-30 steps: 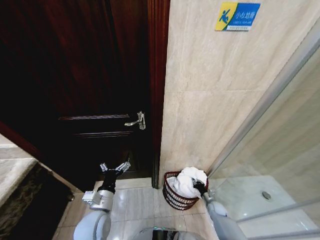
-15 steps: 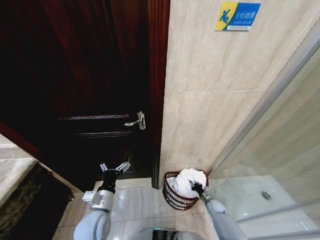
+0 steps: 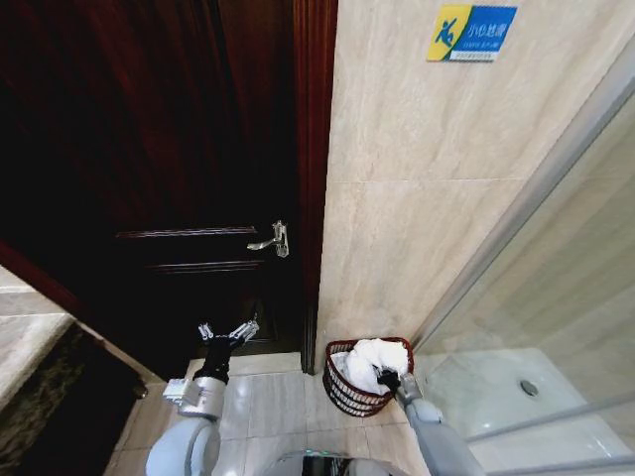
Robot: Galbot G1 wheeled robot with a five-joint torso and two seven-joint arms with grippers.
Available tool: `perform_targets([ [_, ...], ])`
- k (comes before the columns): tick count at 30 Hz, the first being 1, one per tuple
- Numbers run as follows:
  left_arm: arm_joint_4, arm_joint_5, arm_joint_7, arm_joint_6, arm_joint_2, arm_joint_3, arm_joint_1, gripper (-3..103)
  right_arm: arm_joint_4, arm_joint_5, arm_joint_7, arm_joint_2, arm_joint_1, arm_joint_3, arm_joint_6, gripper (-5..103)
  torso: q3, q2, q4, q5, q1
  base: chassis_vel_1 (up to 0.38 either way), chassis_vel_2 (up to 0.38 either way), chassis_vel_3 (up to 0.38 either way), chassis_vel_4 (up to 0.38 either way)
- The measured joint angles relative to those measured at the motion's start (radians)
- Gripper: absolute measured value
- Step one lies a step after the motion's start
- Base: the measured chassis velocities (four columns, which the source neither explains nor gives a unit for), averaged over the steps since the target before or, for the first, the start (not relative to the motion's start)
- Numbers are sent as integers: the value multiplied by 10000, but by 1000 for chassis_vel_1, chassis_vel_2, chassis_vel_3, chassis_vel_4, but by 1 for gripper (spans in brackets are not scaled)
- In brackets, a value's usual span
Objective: Discard the used towel into the hamper.
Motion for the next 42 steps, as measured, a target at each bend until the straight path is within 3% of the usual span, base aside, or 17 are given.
perform_targets([
  [8,0,0,0,0,0,0,0,100,-979,-259,108,107,516,15,24,7,0,0,1,1,0,0,0,0,0],
  [20,0,0,0,0,0,0,0,100,-1117,-590,73,182,786,-116,27,7,-41,-79,0,0,-36,0,0,0,0],
  [34,0,0,0,0,0,0,0,100,-1618,-1295,30,261,1249,-142,-55,7,-499,-945,0,1,-441,0,0,0,0],
  [42,0,0,0,0,0,0,0,100,-1169,-1147,199,172,1146,-275,-404,4,-702,-1327,1,3,-617,0,0,0,0],
])
